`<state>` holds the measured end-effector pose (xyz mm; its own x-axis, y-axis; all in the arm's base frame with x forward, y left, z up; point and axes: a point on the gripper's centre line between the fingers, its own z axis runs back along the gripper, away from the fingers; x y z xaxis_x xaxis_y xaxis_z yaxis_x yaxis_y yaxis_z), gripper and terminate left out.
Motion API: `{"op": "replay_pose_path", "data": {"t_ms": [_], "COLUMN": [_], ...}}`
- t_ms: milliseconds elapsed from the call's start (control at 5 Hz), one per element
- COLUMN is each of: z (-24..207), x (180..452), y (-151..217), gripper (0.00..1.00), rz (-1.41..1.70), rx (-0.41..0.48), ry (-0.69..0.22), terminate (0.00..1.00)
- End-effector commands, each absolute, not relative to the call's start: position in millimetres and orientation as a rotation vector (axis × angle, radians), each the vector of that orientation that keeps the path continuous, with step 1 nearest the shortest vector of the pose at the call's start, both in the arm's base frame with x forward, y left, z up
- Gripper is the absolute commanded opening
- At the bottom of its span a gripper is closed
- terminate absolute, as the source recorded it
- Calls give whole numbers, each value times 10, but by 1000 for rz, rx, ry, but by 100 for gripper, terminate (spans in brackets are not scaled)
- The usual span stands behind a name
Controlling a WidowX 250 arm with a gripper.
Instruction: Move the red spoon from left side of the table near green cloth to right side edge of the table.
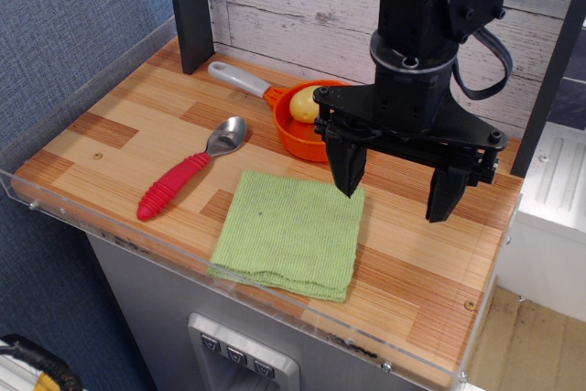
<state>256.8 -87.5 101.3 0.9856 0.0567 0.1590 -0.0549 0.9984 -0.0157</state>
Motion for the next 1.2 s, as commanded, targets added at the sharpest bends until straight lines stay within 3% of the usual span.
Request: {"op": "replay_pose_path", "data": {"t_ms": [0,600,1000], "z": [1013,1015,901], "x": [2568,2448,2616], "y": [-875,5,697], "gripper": [100,100,100], "rz": [56,-39,-50], "rx": [-11,43,54], "ry": [-160,-94,-42], "terminate": [0,0,0]}}
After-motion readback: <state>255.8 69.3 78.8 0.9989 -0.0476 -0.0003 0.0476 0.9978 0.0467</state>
